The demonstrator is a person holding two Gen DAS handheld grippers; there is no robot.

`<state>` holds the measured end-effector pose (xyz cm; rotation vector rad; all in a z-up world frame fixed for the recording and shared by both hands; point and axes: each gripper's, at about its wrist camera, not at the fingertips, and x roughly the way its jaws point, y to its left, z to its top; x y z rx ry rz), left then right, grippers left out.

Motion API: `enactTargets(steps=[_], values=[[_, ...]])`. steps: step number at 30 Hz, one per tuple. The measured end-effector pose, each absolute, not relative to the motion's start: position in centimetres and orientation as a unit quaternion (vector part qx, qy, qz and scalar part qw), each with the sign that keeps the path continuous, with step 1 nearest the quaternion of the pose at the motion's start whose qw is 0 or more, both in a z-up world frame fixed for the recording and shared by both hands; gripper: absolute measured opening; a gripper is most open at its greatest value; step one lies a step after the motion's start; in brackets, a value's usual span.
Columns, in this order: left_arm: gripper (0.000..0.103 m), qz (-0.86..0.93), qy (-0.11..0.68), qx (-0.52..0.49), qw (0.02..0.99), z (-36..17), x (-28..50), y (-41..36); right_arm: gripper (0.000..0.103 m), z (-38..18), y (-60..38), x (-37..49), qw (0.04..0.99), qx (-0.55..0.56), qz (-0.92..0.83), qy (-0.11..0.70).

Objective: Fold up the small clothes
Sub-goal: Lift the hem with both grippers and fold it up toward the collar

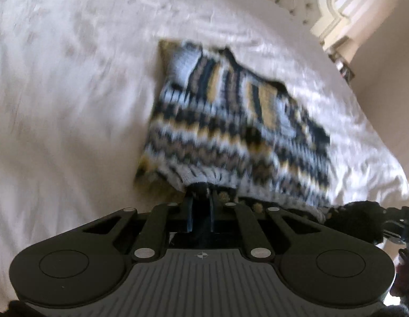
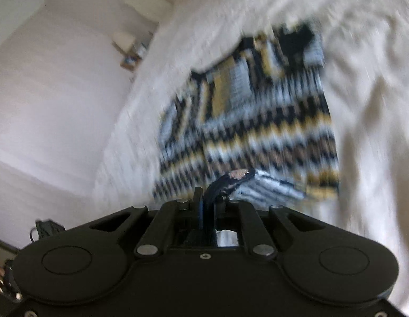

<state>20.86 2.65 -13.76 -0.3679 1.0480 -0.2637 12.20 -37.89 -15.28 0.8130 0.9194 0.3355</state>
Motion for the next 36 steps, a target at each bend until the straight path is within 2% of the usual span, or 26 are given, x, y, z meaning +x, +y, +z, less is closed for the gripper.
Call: enactTargets(steps=[9,15,18,20,21,22,23,25,27,29,36], values=[[0.011,-0.122,0.439,-0.155,0.876,-11.1,32.0,-0.2,0.016,-15.3,-42.0,23.3,0.820,0.402,0.147,0.380],[0.011,-0.128,0.459,-0.129,0.869,-12.8,39.0,-2.8,0.016,-17.4,-43.3,29.6,0.822,0.403,0.109,0.387],[0.013,-0.123,0.488,-0.128,0.855,-14.2,41.6,-3.0,0.022,-18.9,-43.4,32.2,0.817,0.403,0.088,0.404],[0.018,-0.122,0.493,-0.141,0.850,-15.0,42.7,-2.5,0.036,-19.8,-43.3,33.7,0.815,0.394,0.069,0.418],[0.019,-0.123,0.494,-0.151,0.848,-15.1,43.2,-2.2,0.055,-20.0,-43.4,34.0,0.815,0.394,0.066,0.419],[0.026,-0.126,0.495,-0.163,0.844,-15.3,43.8,-1.8,0.070,-20.2,-43.5,34.3,0.819,0.394,0.059,0.414],[0.035,-0.128,0.494,-0.171,0.843,-15.2,44.3,-1.6,0.074,-20.2,-43.8,34.4,0.821,0.398,0.055,0.405],[0.044,-0.133,0.484,-0.176,0.846,-15.0,45.1,-1.1,0.075,-20.3,-44.1,34.6,0.822,0.412,0.048,0.390],[0.049,-0.140,0.468,-0.178,0.854,-14.5,46.1,-0.5,0.075,-20.2,-44.4,34.8,0.824,0.412,0.036,0.388],[0.061,-0.134,0.463,-0.175,0.858,-14.1,47.2,0.0,0.075,-20.1,-44.6,34.9,0.827,0.412,0.030,0.380],[0.066,-0.147,0.489,-0.133,0.849,-14.4,47.7,1.5,0.077,-19.2,-45.0,35.1,0.843,0.391,0.004,0.369]])
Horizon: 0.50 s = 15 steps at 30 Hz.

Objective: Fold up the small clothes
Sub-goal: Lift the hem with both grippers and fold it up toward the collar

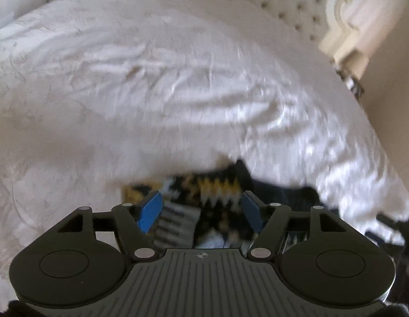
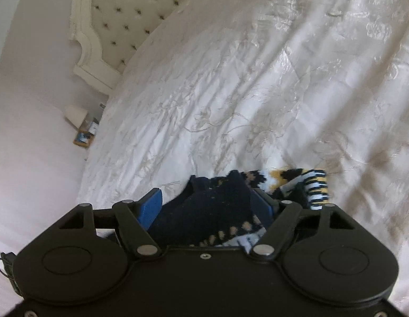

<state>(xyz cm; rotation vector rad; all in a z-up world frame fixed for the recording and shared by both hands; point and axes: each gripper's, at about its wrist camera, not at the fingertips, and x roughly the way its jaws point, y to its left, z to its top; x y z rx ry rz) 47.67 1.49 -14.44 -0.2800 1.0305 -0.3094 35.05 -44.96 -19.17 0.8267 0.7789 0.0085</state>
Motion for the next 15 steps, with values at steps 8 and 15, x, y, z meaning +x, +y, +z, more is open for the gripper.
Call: enactTargets(steps=[8,15], values=[[0.069,-0.210,0.546,-0.057,0.809,-18.7,46.6,-1.2,0.077,-21.8,-42.9,36.0,0.846,0.285,0.007,0.450],[0.070,-0.207,0.548,-0.058,0.808,-20.2,48.9,-2.0,0.077,-22.6,-42.6,37.4,0.850,0.255,0.012,0.461]])
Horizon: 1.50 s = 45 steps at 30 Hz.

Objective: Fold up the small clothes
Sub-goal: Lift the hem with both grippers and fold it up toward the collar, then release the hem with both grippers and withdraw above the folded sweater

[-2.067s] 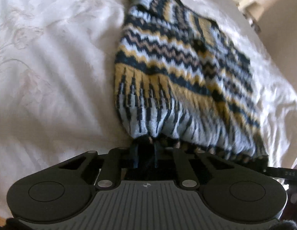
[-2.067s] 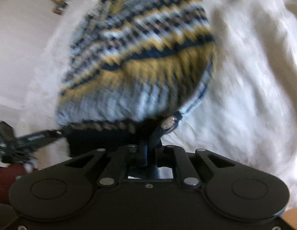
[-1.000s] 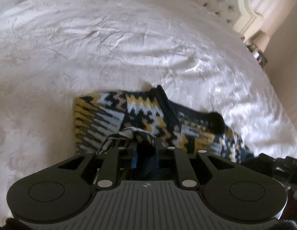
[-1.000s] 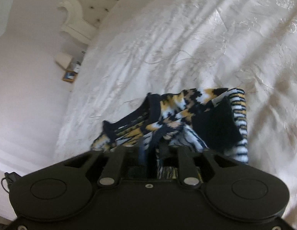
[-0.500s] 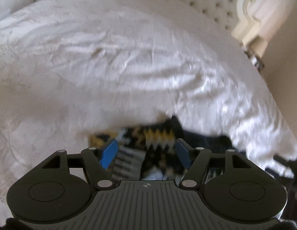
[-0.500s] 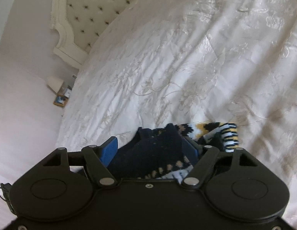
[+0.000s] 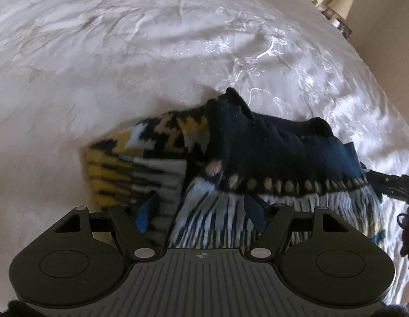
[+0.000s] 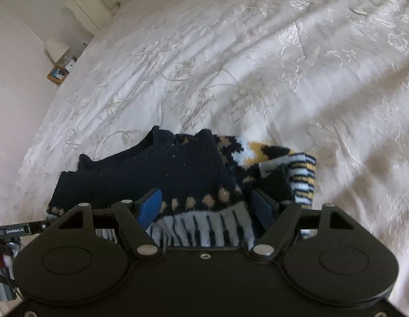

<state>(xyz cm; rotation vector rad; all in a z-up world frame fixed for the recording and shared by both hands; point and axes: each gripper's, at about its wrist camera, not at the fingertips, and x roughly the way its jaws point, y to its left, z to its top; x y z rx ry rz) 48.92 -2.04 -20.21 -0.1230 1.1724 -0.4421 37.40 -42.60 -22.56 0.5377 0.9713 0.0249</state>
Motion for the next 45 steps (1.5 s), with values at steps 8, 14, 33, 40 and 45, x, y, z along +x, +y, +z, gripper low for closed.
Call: enactTargets(steps=[8,14,33,40,45], values=[[0.038,-0.184,0.547,-0.036,0.816,-20.4,48.8,-2.9,0.073,-23.1,-42.1,38.6,0.847,0.239,0.028,0.474],[0.005,-0.191,0.516,-0.019,0.835,-19.0,47.3,-2.8,0.013,-22.1,-40.5,38.7,0.860,0.172,0.033,0.479],[0.034,-0.122,0.540,-0.059,0.831,-17.1,46.7,-0.9,0.047,-23.6,-41.6,40.2,0.857,0.145,-0.012,0.494],[0.041,-0.113,0.547,-0.101,0.823,-16.4,41.8,-0.6,0.070,-21.1,-42.5,38.5,0.872,0.145,-0.028,0.466],[0.045,-0.109,0.557,-0.107,0.816,-16.3,39.3,-0.1,0.071,-20.1,-42.7,36.5,0.873,0.151,-0.035,0.463]])
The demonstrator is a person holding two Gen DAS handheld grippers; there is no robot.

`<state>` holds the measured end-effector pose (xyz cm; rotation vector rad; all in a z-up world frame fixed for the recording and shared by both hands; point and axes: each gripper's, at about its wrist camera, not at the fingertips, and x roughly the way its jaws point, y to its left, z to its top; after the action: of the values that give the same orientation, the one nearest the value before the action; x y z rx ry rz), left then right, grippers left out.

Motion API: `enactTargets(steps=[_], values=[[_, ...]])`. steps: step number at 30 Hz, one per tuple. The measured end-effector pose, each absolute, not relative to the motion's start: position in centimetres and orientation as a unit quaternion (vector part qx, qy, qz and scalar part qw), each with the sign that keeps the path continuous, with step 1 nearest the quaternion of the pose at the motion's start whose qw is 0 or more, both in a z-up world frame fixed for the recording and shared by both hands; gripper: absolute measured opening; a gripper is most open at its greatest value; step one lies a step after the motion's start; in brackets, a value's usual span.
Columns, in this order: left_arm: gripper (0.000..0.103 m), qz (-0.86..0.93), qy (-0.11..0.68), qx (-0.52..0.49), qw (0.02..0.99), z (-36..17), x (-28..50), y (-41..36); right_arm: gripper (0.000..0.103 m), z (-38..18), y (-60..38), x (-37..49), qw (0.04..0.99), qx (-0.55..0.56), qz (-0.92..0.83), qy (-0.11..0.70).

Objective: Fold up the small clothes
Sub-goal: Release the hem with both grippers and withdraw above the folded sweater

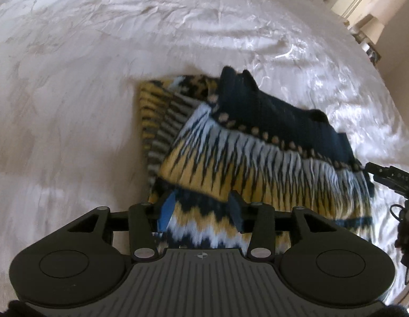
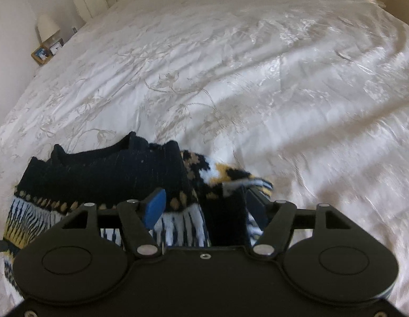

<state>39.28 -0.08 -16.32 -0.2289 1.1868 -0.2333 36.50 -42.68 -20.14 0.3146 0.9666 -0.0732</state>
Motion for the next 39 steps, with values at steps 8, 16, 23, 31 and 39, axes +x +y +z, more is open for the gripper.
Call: enactTargets(steps=[8,16,23,31,39], values=[[0.068,-0.097,0.544,-0.119,0.825,-15.0,36.7,1.2,0.079,-19.7,-42.2,33.3,0.867,0.154,-0.049,0.471],[0.077,-0.099,0.535,-0.120,0.830,-14.8,34.7,2.0,0.103,-19.2,-40.7,31.3,0.866,0.156,-0.050,0.472],[0.083,-0.124,0.530,-0.103,0.833,-15.8,31.6,3.4,0.103,-17.9,-39.5,28.8,0.874,0.162,-0.040,0.456],[0.084,-0.167,0.521,-0.069,0.834,-16.5,31.9,3.7,0.103,-18.3,-37.7,25.3,0.867,0.172,-0.036,0.467],[0.087,-0.211,0.529,-0.049,0.820,-17.9,36.6,1.5,0.103,-19.3,-37.8,24.2,0.854,0.176,-0.049,0.487]])
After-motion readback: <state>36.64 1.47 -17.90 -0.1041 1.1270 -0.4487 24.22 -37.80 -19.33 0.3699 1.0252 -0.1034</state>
